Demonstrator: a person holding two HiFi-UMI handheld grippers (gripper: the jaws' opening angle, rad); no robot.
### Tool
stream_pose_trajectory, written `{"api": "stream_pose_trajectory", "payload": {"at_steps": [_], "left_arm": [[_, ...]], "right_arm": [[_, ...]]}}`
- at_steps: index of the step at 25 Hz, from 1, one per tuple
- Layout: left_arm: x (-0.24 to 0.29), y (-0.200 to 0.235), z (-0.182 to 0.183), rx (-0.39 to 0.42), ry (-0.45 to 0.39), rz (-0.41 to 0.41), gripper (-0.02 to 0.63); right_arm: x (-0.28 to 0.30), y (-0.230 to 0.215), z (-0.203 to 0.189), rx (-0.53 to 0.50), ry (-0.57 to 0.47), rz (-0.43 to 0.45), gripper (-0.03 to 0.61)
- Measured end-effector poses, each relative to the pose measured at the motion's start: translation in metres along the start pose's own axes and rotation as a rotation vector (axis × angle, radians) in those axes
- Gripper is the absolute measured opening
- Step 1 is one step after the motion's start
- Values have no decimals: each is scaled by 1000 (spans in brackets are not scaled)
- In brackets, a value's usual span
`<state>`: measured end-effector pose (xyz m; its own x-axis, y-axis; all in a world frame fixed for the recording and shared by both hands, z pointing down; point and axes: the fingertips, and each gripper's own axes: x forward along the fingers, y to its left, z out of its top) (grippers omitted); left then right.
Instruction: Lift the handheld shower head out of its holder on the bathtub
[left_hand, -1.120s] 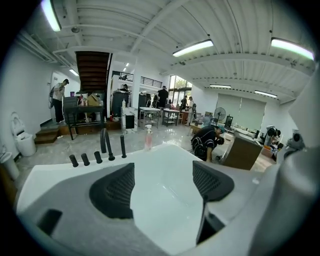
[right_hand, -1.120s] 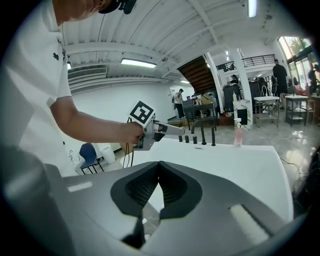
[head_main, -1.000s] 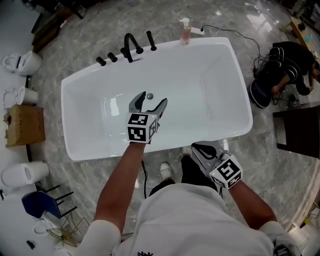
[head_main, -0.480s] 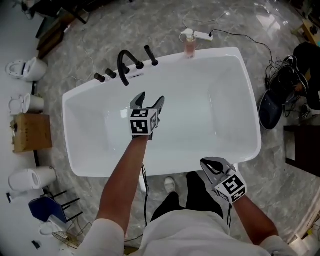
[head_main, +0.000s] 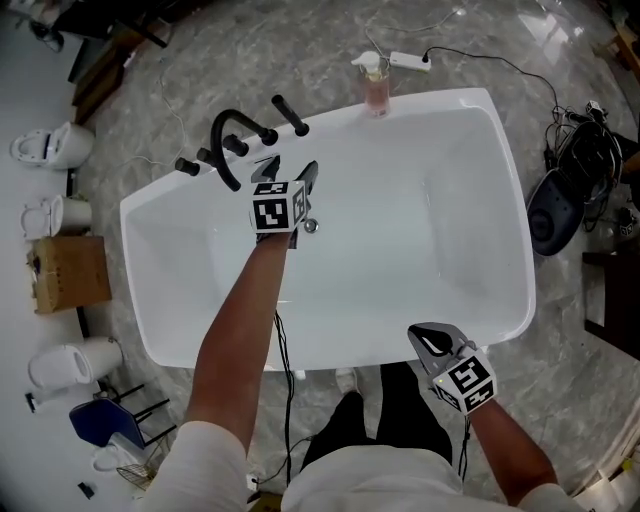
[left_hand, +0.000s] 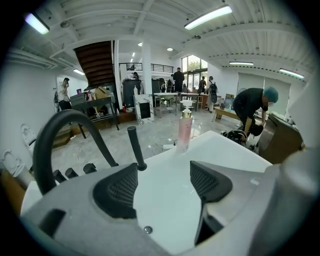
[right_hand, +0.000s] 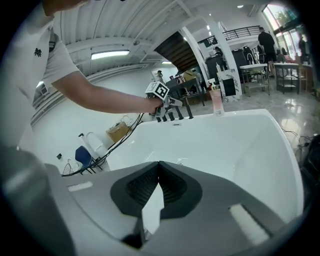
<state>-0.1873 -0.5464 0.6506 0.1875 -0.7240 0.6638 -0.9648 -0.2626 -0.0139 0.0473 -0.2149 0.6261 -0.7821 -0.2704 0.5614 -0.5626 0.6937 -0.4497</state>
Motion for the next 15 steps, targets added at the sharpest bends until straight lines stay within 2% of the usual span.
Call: {"api": "stream_pose_trajectory", "payload": {"at_steps": [7, 15], "left_arm": [[63, 32, 17, -9, 12, 44, 333], [112, 65, 21, -13, 29, 85, 333]], "right_arm": [[29, -37, -12, 24, 70, 1, 14], [73, -75, -32, 21, 244, 29, 14]]}}
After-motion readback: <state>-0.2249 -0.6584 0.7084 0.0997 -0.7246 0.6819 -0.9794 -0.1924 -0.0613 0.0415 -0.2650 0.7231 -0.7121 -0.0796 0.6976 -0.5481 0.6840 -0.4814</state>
